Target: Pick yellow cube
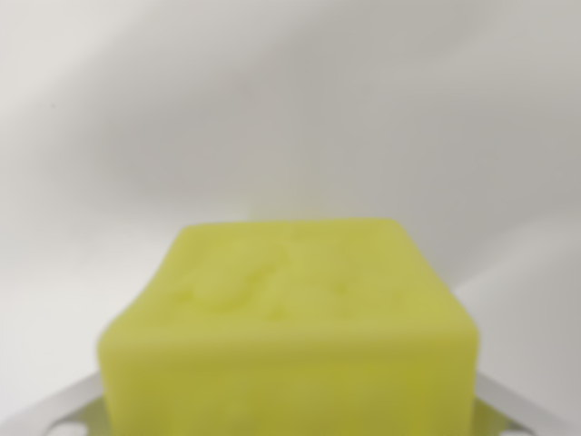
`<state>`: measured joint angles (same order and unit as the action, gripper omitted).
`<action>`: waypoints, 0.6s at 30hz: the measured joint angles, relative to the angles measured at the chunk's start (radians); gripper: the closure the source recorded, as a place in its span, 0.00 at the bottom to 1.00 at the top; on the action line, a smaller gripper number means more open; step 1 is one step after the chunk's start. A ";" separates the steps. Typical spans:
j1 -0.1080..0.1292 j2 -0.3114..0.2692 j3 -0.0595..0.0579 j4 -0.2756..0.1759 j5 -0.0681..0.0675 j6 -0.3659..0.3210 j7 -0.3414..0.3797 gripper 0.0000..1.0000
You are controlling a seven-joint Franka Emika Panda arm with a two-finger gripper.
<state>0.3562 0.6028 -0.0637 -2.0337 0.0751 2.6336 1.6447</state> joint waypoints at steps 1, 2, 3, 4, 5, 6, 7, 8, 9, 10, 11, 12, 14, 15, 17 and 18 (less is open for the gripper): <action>0.000 -0.006 0.000 -0.002 -0.001 -0.004 0.001 1.00; 0.000 -0.011 0.000 -0.003 -0.002 -0.008 0.002 1.00; -0.001 -0.017 0.000 -0.005 -0.003 -0.013 0.002 1.00; -0.001 -0.023 0.000 -0.006 -0.005 -0.017 0.003 1.00; -0.001 -0.029 0.000 -0.007 -0.006 -0.021 0.004 1.00; -0.001 -0.034 0.000 -0.009 -0.007 -0.025 0.005 1.00; -0.001 -0.040 0.000 -0.010 -0.008 -0.030 0.005 1.00; -0.001 -0.046 0.000 -0.011 -0.009 -0.034 0.006 1.00; -0.001 -0.051 0.000 -0.012 -0.010 -0.039 0.007 1.00; -0.002 -0.057 0.000 -0.013 -0.011 -0.043 0.008 1.00; -0.002 -0.062 0.000 -0.015 -0.012 -0.047 0.008 1.00; -0.002 -0.068 0.000 -0.016 -0.013 -0.052 0.009 1.00; -0.002 -0.079 0.000 -0.018 -0.015 -0.061 0.010 1.00; -0.002 -0.084 0.000 -0.019 -0.016 -0.065 0.011 1.00; -0.003 -0.095 0.000 -0.020 -0.018 -0.075 0.012 1.00; -0.003 -0.101 0.000 -0.021 -0.019 -0.079 0.013 1.00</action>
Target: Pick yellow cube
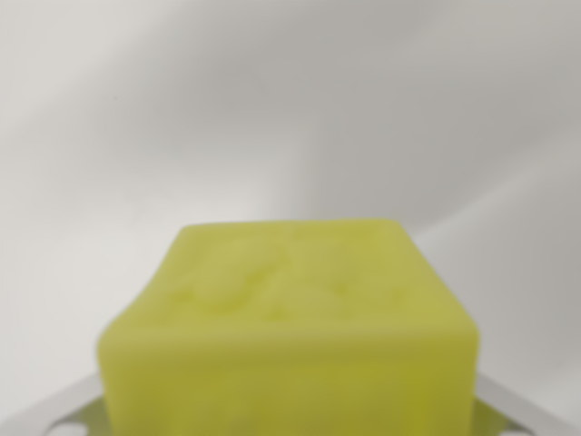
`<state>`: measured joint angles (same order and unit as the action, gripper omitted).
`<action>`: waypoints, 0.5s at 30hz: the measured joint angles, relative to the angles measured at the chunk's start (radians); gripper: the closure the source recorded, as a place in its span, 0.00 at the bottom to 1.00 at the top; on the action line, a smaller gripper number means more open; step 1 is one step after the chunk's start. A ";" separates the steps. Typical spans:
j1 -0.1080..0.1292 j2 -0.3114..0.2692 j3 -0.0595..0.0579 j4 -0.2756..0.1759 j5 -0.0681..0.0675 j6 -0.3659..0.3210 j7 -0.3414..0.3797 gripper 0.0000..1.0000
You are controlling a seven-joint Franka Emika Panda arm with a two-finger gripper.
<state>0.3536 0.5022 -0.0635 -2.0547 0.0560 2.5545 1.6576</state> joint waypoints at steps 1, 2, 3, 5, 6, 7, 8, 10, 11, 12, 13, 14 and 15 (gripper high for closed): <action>0.000 -0.005 0.000 -0.001 -0.001 -0.004 0.001 1.00; 0.000 -0.011 0.000 -0.001 -0.002 -0.009 0.001 1.00; 0.000 -0.016 0.000 -0.002 -0.003 -0.014 0.002 1.00; -0.001 -0.026 0.000 -0.003 -0.005 -0.023 0.003 1.00; -0.001 -0.032 0.000 -0.003 -0.005 -0.028 0.004 1.00; -0.001 -0.037 0.000 -0.004 -0.006 -0.033 0.004 1.00; -0.001 -0.042 0.000 -0.004 -0.007 -0.038 0.005 1.00; -0.001 -0.052 0.000 -0.005 -0.009 -0.047 0.006 1.00; -0.001 -0.058 0.000 -0.005 -0.009 -0.052 0.006 1.00; -0.001 -0.063 0.000 -0.005 -0.010 -0.057 0.007 1.00; -0.001 -0.067 0.000 -0.005 -0.011 -0.062 0.007 1.00; -0.002 -0.072 0.000 -0.005 -0.012 -0.067 0.008 1.00; -0.002 -0.077 0.000 -0.005 -0.012 -0.072 0.008 1.00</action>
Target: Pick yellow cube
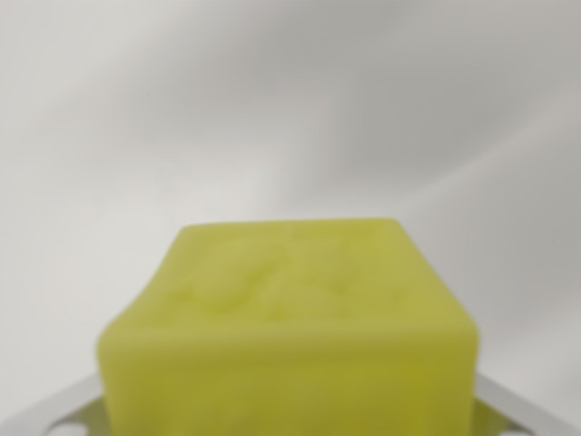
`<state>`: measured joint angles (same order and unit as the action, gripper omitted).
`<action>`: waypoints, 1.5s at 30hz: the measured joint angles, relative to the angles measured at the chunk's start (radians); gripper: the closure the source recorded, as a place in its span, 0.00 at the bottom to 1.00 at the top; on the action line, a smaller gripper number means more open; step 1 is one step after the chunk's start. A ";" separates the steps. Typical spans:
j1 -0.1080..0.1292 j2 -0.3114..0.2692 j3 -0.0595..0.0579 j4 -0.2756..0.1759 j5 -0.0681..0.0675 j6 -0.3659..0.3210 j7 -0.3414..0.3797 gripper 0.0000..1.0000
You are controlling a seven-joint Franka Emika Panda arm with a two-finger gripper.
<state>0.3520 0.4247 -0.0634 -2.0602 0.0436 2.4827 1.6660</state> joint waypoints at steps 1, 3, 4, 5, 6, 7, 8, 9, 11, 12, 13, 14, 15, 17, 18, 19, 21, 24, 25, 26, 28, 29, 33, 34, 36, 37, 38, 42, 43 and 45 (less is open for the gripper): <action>0.000 -0.005 0.000 0.000 -0.001 -0.005 0.001 1.00; 0.000 -0.015 0.000 0.000 -0.002 -0.015 0.001 1.00; 0.000 -0.019 0.000 0.000 -0.003 -0.020 0.002 1.00; 0.000 -0.024 0.000 0.000 -0.004 -0.025 0.002 1.00; -0.001 -0.029 0.000 0.001 -0.004 -0.030 0.003 1.00; -0.001 -0.034 0.000 0.001 -0.005 -0.035 0.003 1.00; -0.001 -0.039 0.000 0.001 -0.006 -0.040 0.004 1.00; -0.001 -0.043 0.000 0.002 -0.006 -0.046 0.004 1.00; -0.001 -0.053 0.000 0.003 -0.008 -0.056 0.005 1.00; -0.001 -0.057 0.000 0.003 -0.008 -0.061 0.005 1.00; -0.001 -0.062 0.000 0.004 -0.009 -0.066 0.006 1.00; -0.001 -0.066 0.000 0.004 -0.009 -0.071 0.006 1.00; -0.001 -0.071 0.000 0.005 -0.010 -0.077 0.007 1.00; -0.001 -0.080 0.000 0.007 -0.011 -0.087 0.008 1.00; -0.001 -0.084 0.000 0.008 -0.012 -0.092 0.008 1.00; -0.001 -0.089 0.000 0.009 -0.012 -0.098 0.008 1.00; -0.002 -0.097 0.000 0.011 -0.013 -0.108 0.009 1.00; -0.002 -0.110 0.000 0.014 -0.015 -0.124 0.010 1.00; -0.002 -0.114 0.000 0.015 -0.015 -0.130 0.010 1.00; -0.002 -0.118 0.000 0.016 -0.016 -0.135 0.011 1.00; -0.002 -0.126 0.000 0.019 -0.017 -0.146 0.011 1.00; -0.002 -0.131 0.000 0.020 -0.017 -0.151 0.012 1.00; -0.002 -0.146 0.000 0.027 -0.019 -0.173 0.013 1.00; -0.002 -0.150 0.000 0.028 -0.019 -0.179 0.013 1.00; -0.002 -0.158 0.000 0.032 -0.020 -0.190 0.014 1.00; -0.002 -0.162 0.000 0.034 -0.021 -0.195 0.014 1.00; -0.002 -0.165 0.000 0.036 -0.021 -0.201 0.014 1.00; -0.002 -0.180 0.000 0.043 -0.023 -0.223 0.015 1.00; -0.002 -0.183 0.000 0.045 -0.023 -0.229 0.016 1.00; -0.002 -0.190 0.000 0.050 -0.024 -0.240 0.016 1.00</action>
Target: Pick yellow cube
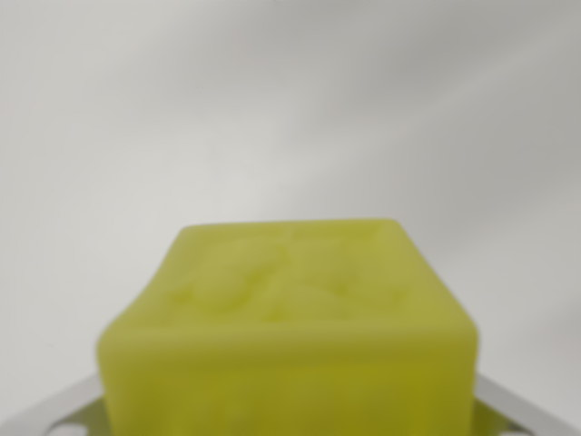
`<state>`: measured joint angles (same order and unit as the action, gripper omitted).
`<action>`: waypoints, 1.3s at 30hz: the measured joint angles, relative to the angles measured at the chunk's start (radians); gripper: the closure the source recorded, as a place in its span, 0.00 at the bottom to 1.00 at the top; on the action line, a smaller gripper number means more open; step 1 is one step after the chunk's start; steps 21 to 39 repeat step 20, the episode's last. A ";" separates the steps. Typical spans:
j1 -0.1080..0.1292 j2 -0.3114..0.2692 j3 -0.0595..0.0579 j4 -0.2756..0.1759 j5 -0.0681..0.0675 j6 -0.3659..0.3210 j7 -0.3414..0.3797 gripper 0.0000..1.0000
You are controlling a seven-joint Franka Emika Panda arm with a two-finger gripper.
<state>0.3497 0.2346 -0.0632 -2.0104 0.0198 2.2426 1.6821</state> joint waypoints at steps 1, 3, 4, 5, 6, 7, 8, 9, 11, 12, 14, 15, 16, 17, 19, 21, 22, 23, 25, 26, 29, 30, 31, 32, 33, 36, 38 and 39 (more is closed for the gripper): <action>0.000 -0.003 0.000 0.002 0.000 -0.006 0.000 1.00; 0.000 -0.010 0.000 0.007 -0.001 -0.017 0.001 1.00; 0.000 -0.013 0.000 0.009 -0.001 -0.023 0.001 1.00; 0.000 -0.017 0.000 0.012 -0.002 -0.028 0.001 1.00; 0.000 -0.020 0.000 0.014 -0.002 -0.034 0.001 1.00; 0.000 -0.023 0.000 0.017 -0.002 -0.040 0.002 1.00; 0.000 -0.026 0.000 0.019 -0.003 -0.045 0.002 1.00; 0.000 -0.029 0.000 0.022 -0.003 -0.050 0.002 1.00; 0.000 -0.032 0.000 0.025 -0.003 -0.057 0.002 1.00; 0.000 -0.033 0.000 0.026 -0.003 -0.059 0.002 1.00; 0.000 -0.034 0.000 0.026 -0.004 -0.060 0.002 1.00; 0.000 -0.034 0.000 0.027 -0.004 -0.060 0.002 1.00; 0.000 -0.034 0.000 0.027 -0.004 -0.060 0.002 1.00; 0.000 -0.034 0.000 0.027 -0.004 -0.060 0.002 1.00; 0.000 -0.034 0.000 0.027 -0.004 -0.060 0.002 1.00; 0.000 -0.034 0.000 0.027 -0.004 -0.060 0.002 1.00; 0.000 -0.034 0.000 0.027 -0.004 -0.060 0.002 1.00; 0.000 -0.034 0.000 0.027 -0.004 -0.060 0.002 1.00; 0.000 -0.034 0.000 0.027 -0.004 -0.060 0.002 1.00; 0.000 -0.034 0.000 0.027 -0.004 -0.060 0.002 1.00; 0.000 -0.034 0.000 0.027 -0.004 -0.060 0.002 1.00; 0.000 -0.034 0.000 0.027 -0.004 -0.060 0.002 1.00; 0.000 -0.034 0.000 0.027 -0.004 -0.060 0.002 1.00; 0.000 -0.034 0.000 0.027 -0.004 -0.060 0.002 1.00; 0.000 -0.034 0.000 0.027 -0.004 -0.060 0.002 1.00; 0.000 -0.034 0.000 0.027 -0.004 -0.060 0.002 1.00; 0.000 -0.034 0.000 0.027 -0.004 -0.060 0.002 1.00; 0.000 -0.034 0.000 0.027 -0.004 -0.060 0.002 1.00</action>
